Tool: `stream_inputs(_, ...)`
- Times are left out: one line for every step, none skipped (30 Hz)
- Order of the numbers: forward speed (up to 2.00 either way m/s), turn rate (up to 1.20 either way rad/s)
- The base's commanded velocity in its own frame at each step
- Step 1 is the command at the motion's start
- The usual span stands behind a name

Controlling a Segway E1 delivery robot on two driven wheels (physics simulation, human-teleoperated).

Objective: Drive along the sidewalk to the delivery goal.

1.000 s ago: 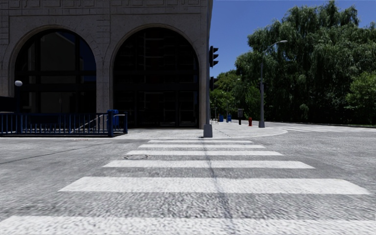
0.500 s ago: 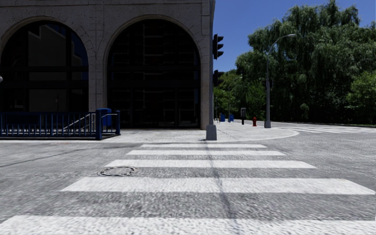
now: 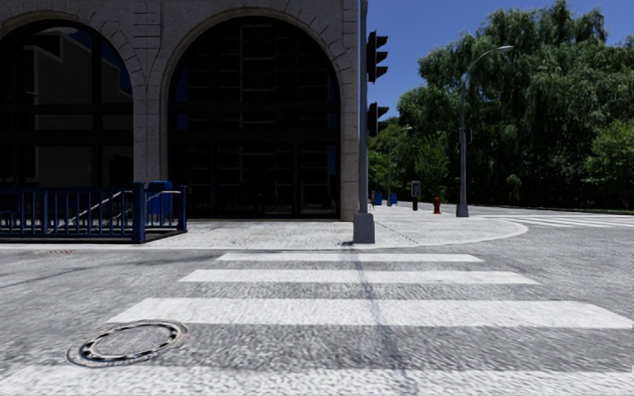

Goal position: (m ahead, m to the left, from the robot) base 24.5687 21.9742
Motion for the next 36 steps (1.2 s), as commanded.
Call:
stream_inputs(2.0, 0.0)
stream_inputs(2.0, 0.0)
stream_inputs(2.0, 0.0)
stream_inputs(2.0, 0.0)
stream_inputs(2.0, 0.0)
stream_inputs(2.0, 0.0)
stream_inputs(2.0, 0.0)
stream_inputs(2.0, 0.0)
stream_inputs(2.0, 0.0)
stream_inputs(2.0, 0.0)
stream_inputs(2.0, 0.0)
stream_inputs(2.0, 0.0)
stream_inputs(2.0, 0.0)
stream_inputs(2.0, 0.0)
stream_inputs(2.0, 0.0)
stream_inputs(2.0, 0.0)
stream_inputs(2.0, 0.0)
stream_inputs(2.0, 0.0)
stream_inputs(2.0, 0.0)
stream_inputs(2.0, 0.0)
stream_inputs(2.0, 0.0)
stream_inputs(2.0, 0.0)
stream_inputs(2.0, 0.0)
stream_inputs(2.0, 0.0)
stream_inputs(2.0, 0.0)
stream_inputs(2.0, 0.0)
stream_inputs(2.0, 0.0)
stream_inputs(2.0, 0.0)
stream_inputs(2.0, 0.0)
stream_inputs(2.0, 0.0)
stream_inputs(2.0, 0.0)
stream_inputs(2.0, 0.0)
stream_inputs(2.0, 0.0)
stream_inputs(2.0, 0.0)
stream_inputs(2.0, 0.0)
stream_inputs(2.0, 0.0)
